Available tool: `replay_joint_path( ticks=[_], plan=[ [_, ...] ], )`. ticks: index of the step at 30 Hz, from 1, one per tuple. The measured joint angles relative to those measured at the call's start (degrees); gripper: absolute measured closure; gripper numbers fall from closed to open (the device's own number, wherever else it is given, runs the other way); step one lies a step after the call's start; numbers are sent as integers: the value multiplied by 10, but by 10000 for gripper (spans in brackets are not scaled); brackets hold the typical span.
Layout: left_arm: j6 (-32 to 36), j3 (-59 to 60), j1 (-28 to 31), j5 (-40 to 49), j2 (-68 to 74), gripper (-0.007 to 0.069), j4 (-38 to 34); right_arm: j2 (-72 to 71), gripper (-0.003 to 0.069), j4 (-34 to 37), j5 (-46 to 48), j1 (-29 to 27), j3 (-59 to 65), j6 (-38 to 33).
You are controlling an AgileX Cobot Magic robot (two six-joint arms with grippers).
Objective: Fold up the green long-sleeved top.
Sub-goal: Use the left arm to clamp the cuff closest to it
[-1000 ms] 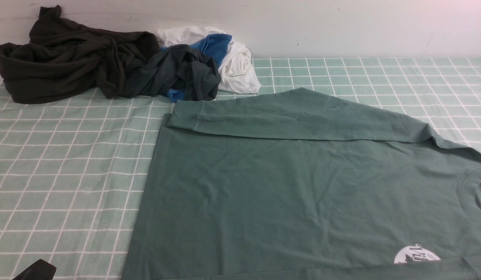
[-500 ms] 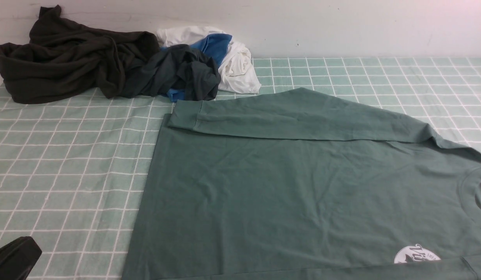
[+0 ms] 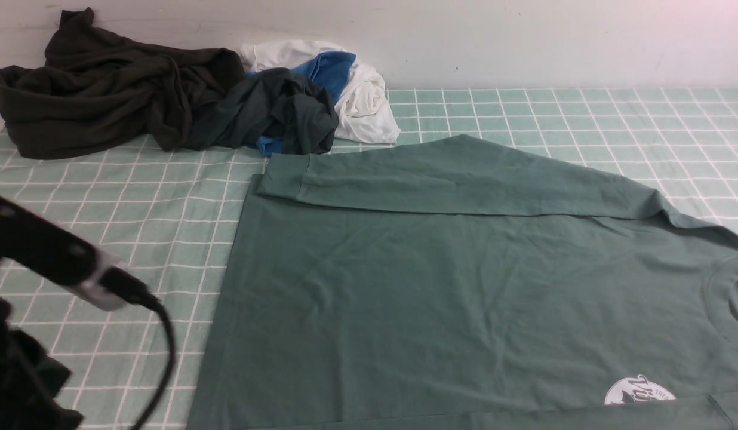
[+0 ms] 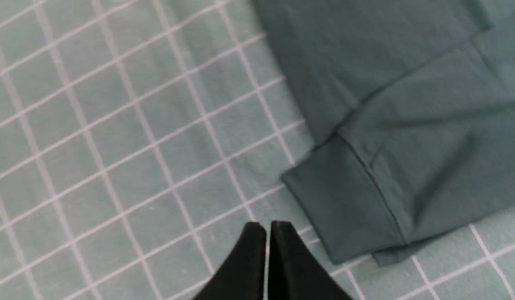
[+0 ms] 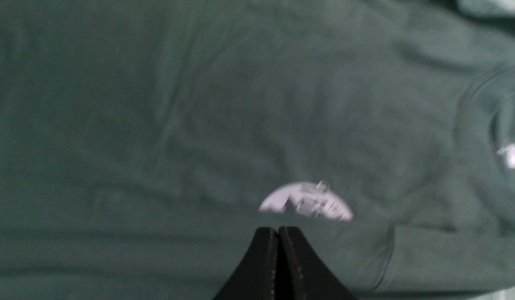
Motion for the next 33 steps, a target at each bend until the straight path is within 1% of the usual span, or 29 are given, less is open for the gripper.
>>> replay_joint_path(
  ticks=[1, 4, 6, 7, 9, 10, 11, 14, 15, 16, 18, 21, 22, 24, 26, 27, 28, 29, 31, 33],
  plan=[
    [0, 2, -22, -2, 23, 616, 0, 26, 673, 7, 30, 14, -14, -9],
    [0, 6, -64, -14, 83, 587, 0, 72, 673, 15, 73, 58, -27, -28],
    [0, 9, -93, -28, 152, 522, 0, 109, 673, 9, 97, 112, -28, -41],
    [0, 10, -100, -34, 173, 503, 0, 115, 673, 6, 102, 122, -28, -42],
    [0, 10, -110, -55, 227, 426, 0, 130, 673, -5, 103, 149, -28, -47],
    [0, 11, -111, -58, 227, 419, 0, 131, 673, -6, 103, 151, -28, -47],
    [0, 11, -113, -81, 262, 358, -4, 135, 673, -9, 101, 160, -28, -49],
    [0, 11, -115, -133, 324, 263, -4, 136, 673, -10, 81, 165, -28, -51],
    [0, 11, -115, -133, 324, 258, -4, 136, 673, -11, 79, 165, -28, -50],
    [0, 11, -115, -155, 350, 228, -4, 136, 673, -12, 71, 165, -29, -51],
    [0, 11, -115, -167, 378, 218, -7, 136, 673, -12, 62, 165, -31, -51],
    [0, 11, -115, -170, 401, 223, -13, 136, 673, -15, 57, 165, -32, -51],
    [0, 11, -115, -170, 412, 245, -19, 136, 673, -17, 55, 165, -32, -51],
    [1, 10, -115, -169, 417, 306, -25, 136, 673, -20, 53, 165, -32, -51],
    [7, 9, -115, -166, 416, 391, -33, 136, 673, -21, 53, 165, -32, -54],
    [15, 9, -115, -164, 415, 473, -37, 136, 673, -21, 53, 165, -32, -58],
    [16, 9, -115, -164, 415, 484, -38, 136, 673, -21, 53, 165, -32, -58],
    [24, 9, -115, -162, 410, 563, -39, 136, 673, -22, 52, 165, -32, -59],
    [26, 7, -115, -155, 402, 599, -40, 136, 673, -26, 52, 165, -32, -58],
    [27, -2, -116, -143, 386, 606, -40, 136, 673, -39, 49, 165, -32, -38]
  ],
)
